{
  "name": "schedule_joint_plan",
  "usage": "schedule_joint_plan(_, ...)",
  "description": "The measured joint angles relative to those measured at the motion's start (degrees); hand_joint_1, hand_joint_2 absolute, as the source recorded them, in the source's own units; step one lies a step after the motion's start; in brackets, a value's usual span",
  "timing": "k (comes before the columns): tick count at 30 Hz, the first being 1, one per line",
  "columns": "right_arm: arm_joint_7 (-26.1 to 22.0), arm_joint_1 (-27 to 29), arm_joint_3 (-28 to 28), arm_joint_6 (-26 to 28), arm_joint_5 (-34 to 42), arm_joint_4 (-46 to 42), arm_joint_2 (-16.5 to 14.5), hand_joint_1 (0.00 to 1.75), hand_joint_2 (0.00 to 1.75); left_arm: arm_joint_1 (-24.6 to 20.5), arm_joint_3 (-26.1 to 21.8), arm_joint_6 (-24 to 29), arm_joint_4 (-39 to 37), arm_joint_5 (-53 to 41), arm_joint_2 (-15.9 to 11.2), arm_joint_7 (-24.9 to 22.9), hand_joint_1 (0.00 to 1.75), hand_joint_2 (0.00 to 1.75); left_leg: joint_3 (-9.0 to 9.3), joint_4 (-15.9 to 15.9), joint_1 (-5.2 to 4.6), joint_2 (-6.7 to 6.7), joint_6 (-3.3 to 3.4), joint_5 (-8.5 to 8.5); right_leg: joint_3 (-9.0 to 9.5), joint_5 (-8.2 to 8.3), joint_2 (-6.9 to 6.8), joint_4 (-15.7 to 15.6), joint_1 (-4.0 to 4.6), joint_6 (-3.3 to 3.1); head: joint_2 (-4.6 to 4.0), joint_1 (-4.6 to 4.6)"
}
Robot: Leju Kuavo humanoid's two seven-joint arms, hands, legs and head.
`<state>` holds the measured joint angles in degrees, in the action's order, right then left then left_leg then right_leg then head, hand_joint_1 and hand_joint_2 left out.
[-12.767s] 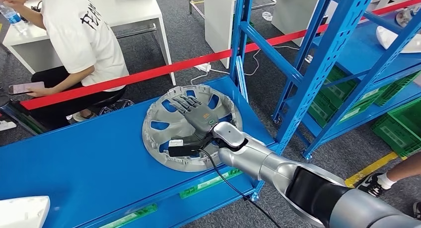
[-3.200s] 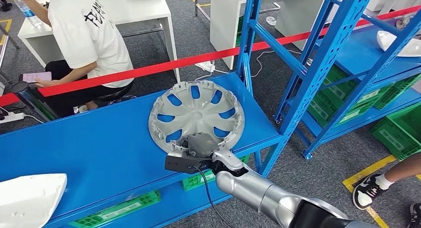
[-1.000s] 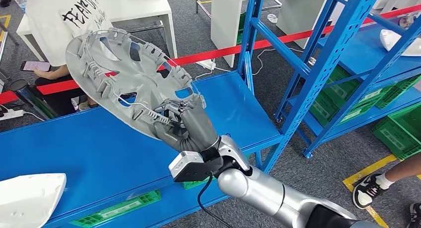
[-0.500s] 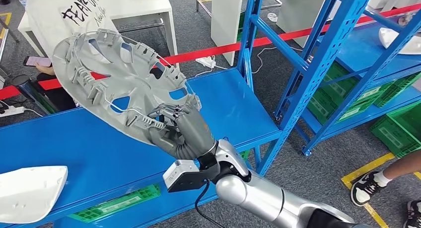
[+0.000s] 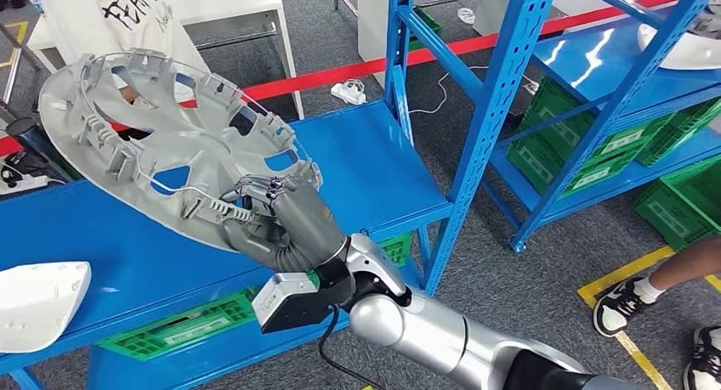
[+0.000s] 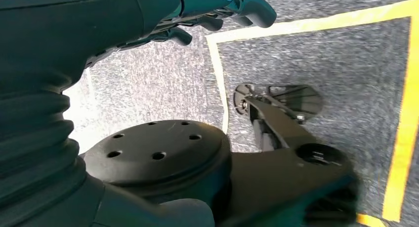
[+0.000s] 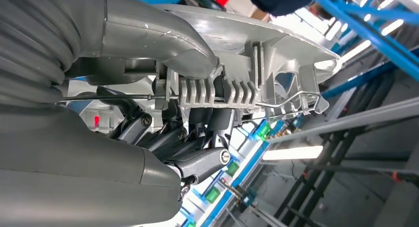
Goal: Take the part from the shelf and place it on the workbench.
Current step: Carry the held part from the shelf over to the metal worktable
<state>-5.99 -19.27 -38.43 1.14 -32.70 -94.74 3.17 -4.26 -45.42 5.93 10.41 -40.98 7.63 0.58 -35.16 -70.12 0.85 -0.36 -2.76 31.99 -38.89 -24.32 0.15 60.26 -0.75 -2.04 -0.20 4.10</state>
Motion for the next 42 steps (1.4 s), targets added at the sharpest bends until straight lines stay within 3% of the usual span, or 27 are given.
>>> schedule_joint_plan(2,-0.04,-0.37,-0.09,-0.36,0.21,0.08,-0.30,1.75,1.75,-0.16,-0.24,0.14,0.11,0.00,-0.04,-0.05,0.00,1.75,5.76,7.99,-0.43,-0.03,0.69,-0.26,-0.84,1.11,0.03,-0.03,0.13,0.48,0.00,0.06)
schedule_joint_plan(3,-0.07,-0.64,-0.15,-0.53,0.30,0.14,-0.45,1.75,1.75,-0.22,-0.34,0.23,0.17,0.00,-0.04,-0.09,0.00,1.75,7.31,10.63,-0.66,-0.05,0.95,0.13,-0.98,1.67,0.01,-0.13,0.10,0.82,0.00,0.04)
schedule_joint_plan(5,-0.08,-1.14,-0.28,-0.83,0.38,0.28,-0.65,1.75,1.75,-0.19,-0.52,0.38,0.22,0.00,-0.02,-0.24,0.00,1.75,7.30,11.88,-0.90,-0.07,1.48,-0.11,-0.97,2.86,-0.03,-0.69,-0.01,1.62,0.00,-0.06)
schedule_joint_plan(7,-0.09,-1.50,-0.45,-1.01,0.46,0.42,-0.73,1.75,1.75,-0.07,-0.66,0.48,0.24,-0.01,0.02,-0.35,0.00,1.75,6.55,12.17,-0.73,0.21,2.30,-1.26,-1.31,2.38,0.01,-0.43,-0.14,2.29,0.00,-0.26)
schedule_joint_plan(9,-0.08,-1.98,-0.65,-1.14,0.62,0.63,-0.73,1.75,1.75,-0.04,-0.70,0.52,0.27,-0.08,0.08,-0.36,0.00,1.75,5.37,12.34,-0.53,0.53,3.04,-2.68,-2.52,-2.60,0.02,3.63,-0.23,2.73,0.00,-0.24)
schedule_joint_plan(11,-0.06,-2.48,-0.84,-1.28,0.79,0.91,-0.73,1.75,1.75,-0.05,-0.72,0.53,0.29,-0.21,0.16,-0.36,0.00,1.75,3.59,12.22,-0.54,0.63,3.39,-4.16,-3.92,-8.48,0.01,10.88,-0.21,3.03,0.00,-0.14)
schedule_joint_plan(12,-0.05,-2.61,-0.91,-1.35,0.86,1.06,-0.73,1.75,1.75,-0.04,-0.72,0.53,0.30,-0.28,0.20,-0.35,0.00,1.75,2.61,12.10,-0.55,0.67,3.38,-4.89,-4.17,-9.64,0.01,13.92,-0.21,3.12,0.00,-0.14)
schedule_joint_plan(13,-0.05,-2.66,-0.97,-1.42,0.90,1.20,-0.73,1.75,1.75,-0.03,-0.72,0.53,0.30,-0.33,0.22,-0.35,0.00,1.75,1.53,11.90,-0.54,0.71,3.33,-5.58,-3.71,-9.29,0.00,15.51,-0.22,3.15,0.00,-0.13)
schedule_joint_plan(15,-0.03,-2.73,-1.03,-1.55,0.97,1.43,-0.73,1.75,1.75,-0.01,-0.72,0.54,0.30,-0.42,0.24,-0.35,0.00,1.75,-0.54,11.34,-0.51,0.75,3.07,-6.74,-0.25,-6.33,-0.02,13.32,-0.25,3.06,0.00,-0.08)
schedule_joint_plan(16,-0.03,-2.81,-1.05,-1.59,0.99,1.49,-0.74,1.75,1.75,-0.01,-0.72,0.54,0.31,-0.46,0.26,-0.36,0.00,1.75,-1.46,10.97,-0.52,0.74,2.84,-7.22,2.83,-5.73,-0.04,9.49,-0.24,2.90,0.00,-0.04)
schedule_joint_plan(18,-0.02,-2.95,-1.08,-1.66,1.03,1.55,-0.78,1.75,1.75,0.00,-0.72,0.54,0.32,-0.55,0.27,-0.37,0.00,1.75,-2.58,10.38,-0.62,0.68,2.21,-8.07,7.95,-6.67,0.03,2.02,0.03,2.37,0.00,0.05)
schedule_joint_plan(19,-0.02,-3.02,-1.10,-1.68,1.04,1.60,-0.80,1.75,1.75,0.00,-0.72,0.54,0.32,-0.57,0.27,-0.37,0.00,1.75,-2.83,10.30,-0.67,0.66,1.82,-8.56,9.18,-7.46,0.08,-0.15,0.18,2.06,0.00,0.07)
schedule_joint_plan(21,-0.02,-3.07,-1.11,-1.70,1.03,1.73,-0.81,1.75,1.75,0.07,-0.72,0.54,0.32,-0.59,0.24,-0.38,0.00,1.75,-2.97,10.61,-0.58,0.58,1.04,-9.59,8.86,-6.94,0.09,-0.75,0.32,1.30,0.00,0.13)
schedule_joint_plan(22,-0.02,-3.14,-1.12,-1.71,1.02,1.80,-0.84,1.75,1.75,0.13,-0.72,0.54,0.31,-0.60,0.21,-0.40,0.00,1.75,-3.25,10.50,-0.49,0.52,0.68,-9.38,8.44,-6.37,0.01,-0.89,0.25,0.83,0.00,0.13)
schedule_joint_plan(24,-0.02,-3.25,-1.14,-1.72,1.03,1.87,-0.91,1.75,1.75,0.24,-0.72,0.54,0.30,-0.72,0.18,-0.43,0.00,1.75,-4.43,7.88,-0.33,0.38,0.07,-5.92,7.18,-4.90,-0.15,-1.25,0.05,-0.06,0.00,0.00)
schedule_joint_plan(26,0.01,-3.32,-1.14,-1.72,1.08,1.92,-0.94,1.75,1.75,0.21,-0.72,0.52,0.30,-1.05,0.17,-0.44,0.00,1.75,-6.16,1.20,-0.26,0.35,-0.35,-0.15,5.51,-3.43,-0.18,-1.24,0.06,-0.39,0.00,-0.17)
schedule_joint_plan(27,0.04,-3.32,-1.14,-1.72,1.11,1.97,-0.94,1.75,1.75,0.18,-0.71,0.52,0.30,-1.25,0.17,-0.44,0.00,1.75,-6.67,-2.24,-0.24,0.36,-0.50,1.53,4.58,-2.70,-0.17,-1.19,0.09,-0.37,0.00,-0.19)
schedule_joint_plan(28,0.09,-3.30,-1.14,-1.71,1.14,2.04,-0.94,1.75,1.75,0.15,-0.70,0.51,0.30,-1.44,0.17,-0.43,0.00,1.75,-6.50,-4.58,-0.24,0.36,-0.54,1.85,3.62,-1.96,-0.18,-1.13,0.12,-0.30,0.00,-0.18)
schedule_joint_plan(29,0.15,-3.26,-1.13,-1.70,1.16,2.12,-0.93,1.75,1.75,0.15,-0.70,0.51,0.31,-1.57,0.17,-0.43,0.00,1.75,-5.51,-5.10,-0.24,0.36,-0.50,0.91,2.70,-1.26,-0.18,-1.07,0.13,-0.20,0.00,-0.17)
schedule_joint_plan(31,0.26,-3.12,-1.10,-1.68,1.18,2.21,-0.92,1.75,1.75,0.11,-0.69,0.52,0.33,-1.72,0.16,-0.40,0.00,1.75,-0.64,-0.40,-0.26,0.31,-0.13,-1.89,1.06,0.11,-0.17,-0.95,0.13,0.10,0.00,-0.17)
schedule_joint_plan(33,0.32,-2.99,-1.03,-1.62,1.18,2.21,-0.92,1.75,1.75,-0.04,-0.69,0.55,0.38,-1.73,0.13,-0.35,0.00,1.75,5.63,7.91,-0.50,0.16,0.48,-1.45,0.09,1.31,-0.16,-0.88,0.22,0.63,0.00,-0.14)
schedule_joint_plan(34,0.35,-2.95,-0.99,-1.57,1.16,2.21,-0.92,1.75,1.75,-0.13,-0.69,0.58,0.40,-1.75,0.12,-0.34,0.00,1.75,7.41,10.78,-0.67,0.07,0.85,-0.64,-0.07,1.89,-0.18,-0.94,0.24,0.97,0.00,-0.15)
schedule_joint_plan(35,0.38,-2.88,-0.97,-1.47,1.12,2.21,-0.92,1.75,1.75,-0.19,-0.69,0.62,0.41,-1.76,0.10,-0.34,0.00,1.75,8.08,12.28,-0.86,0.03,1.25,-0.09,-0.12,2.46,-0.20,-1.14,0.23,1.35,0.00,-0.21)
schedule_joint_plan(37,0.44,-2.62,-0.96,-1.20,0.97,2.22,-0.90,1.75,1.75,-0.15,-0.70,0.68,0.39,-1.77,0.10,-0.39,0.00,1.75,7.23,12.64,-0.84,0.20,2.22,-0.95,-0.34,2.95,-0.20,-1.36,0.12,2.13,0.00,-0.36)
schedule_joint_plan(39,0.48,-2.30,-0.96,-0.99,0.75,2.22,-0.86,1.75,1.75,-0.10,-0.72,0.68,0.37,-1.71,0.11,-0.48,0.00,1.75,5.98,12.79,-0.64,0.57,3.22,-2.36,-1.43,-0.43,-0.13,0.99,0.02,2.80,0.00,-0.36)
schedule_joint_plan(41,0.50,-2.10,-0.96,-0.97,0.53,2.22,-0.86,1.75,1.75,-0.11,-0.72,0.67,0.37,-1.64,0.12,-0.52,0.00,1.75,4.31,12.71,-0.61,0.78,3.73,-3.84,-3.22,-6.54,-0.11,7.53,-0.05,3.31,0.00,-0.28)
schedule_joint_plan(42,0.51,-2.00,-0.97,-0.97,0.43,2.22,-0.86,1.75,1.75,-0.10,-0.72,0.66,0.37,-1.60,0.13,-0.52,0.00,1.75,3.37,12.60,-0.63,0.82,3.77,-4.61,-3.94,-8.57,-0.12,11.36,-0.06,3.50,0.00,-0.24)
